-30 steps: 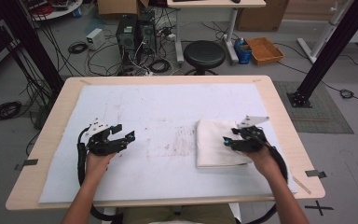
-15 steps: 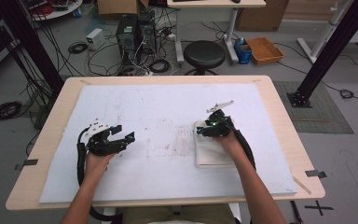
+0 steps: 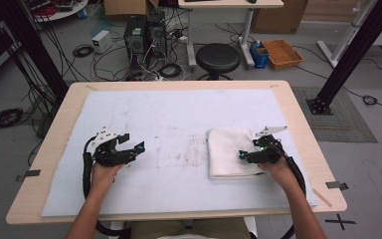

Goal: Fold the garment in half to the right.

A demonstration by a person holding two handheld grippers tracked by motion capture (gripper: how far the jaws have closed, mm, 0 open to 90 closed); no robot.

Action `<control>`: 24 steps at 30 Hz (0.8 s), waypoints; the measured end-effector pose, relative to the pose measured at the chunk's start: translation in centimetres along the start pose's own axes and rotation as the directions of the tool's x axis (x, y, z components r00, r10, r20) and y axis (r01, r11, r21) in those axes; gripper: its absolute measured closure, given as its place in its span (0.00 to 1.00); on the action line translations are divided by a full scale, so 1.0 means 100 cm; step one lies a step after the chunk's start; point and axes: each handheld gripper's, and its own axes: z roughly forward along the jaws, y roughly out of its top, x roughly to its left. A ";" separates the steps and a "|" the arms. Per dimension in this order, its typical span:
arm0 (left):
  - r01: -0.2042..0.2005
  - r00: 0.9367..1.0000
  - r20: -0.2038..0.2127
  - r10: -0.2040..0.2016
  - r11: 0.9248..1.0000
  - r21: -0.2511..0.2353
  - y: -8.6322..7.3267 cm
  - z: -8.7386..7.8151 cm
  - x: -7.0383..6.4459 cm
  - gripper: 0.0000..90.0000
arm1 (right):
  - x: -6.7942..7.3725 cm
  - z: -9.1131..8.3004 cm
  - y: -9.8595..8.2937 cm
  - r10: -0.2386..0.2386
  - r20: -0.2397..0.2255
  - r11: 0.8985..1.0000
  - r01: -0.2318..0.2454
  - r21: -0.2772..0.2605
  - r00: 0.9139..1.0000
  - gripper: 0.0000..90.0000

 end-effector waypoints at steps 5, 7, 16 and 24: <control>-0.011 1.000 0.014 0.011 1.000 -0.018 -0.001 -0.003 0.005 0.28 | -0.002 -0.021 0.000 -0.022 0.023 0.993 0.024 -0.113 0.999 0.24; -0.016 1.000 0.016 0.016 1.000 -0.021 -0.002 -0.004 0.006 0.28 | -0.006 -0.031 -0.002 -0.022 0.048 0.986 0.029 -0.166 0.999 0.24; -0.038 0.999 0.037 0.040 0.998 -0.044 -0.003 -0.006 0.010 0.28 | -0.026 -0.059 -0.020 0.034 0.100 0.961 -0.005 -0.276 0.994 0.23; -0.043 0.998 0.042 0.045 0.998 -0.043 -0.005 -0.008 0.011 0.28 | -0.037 -0.068 -0.035 0.038 0.058 0.960 -0.020 -0.279 0.998 0.23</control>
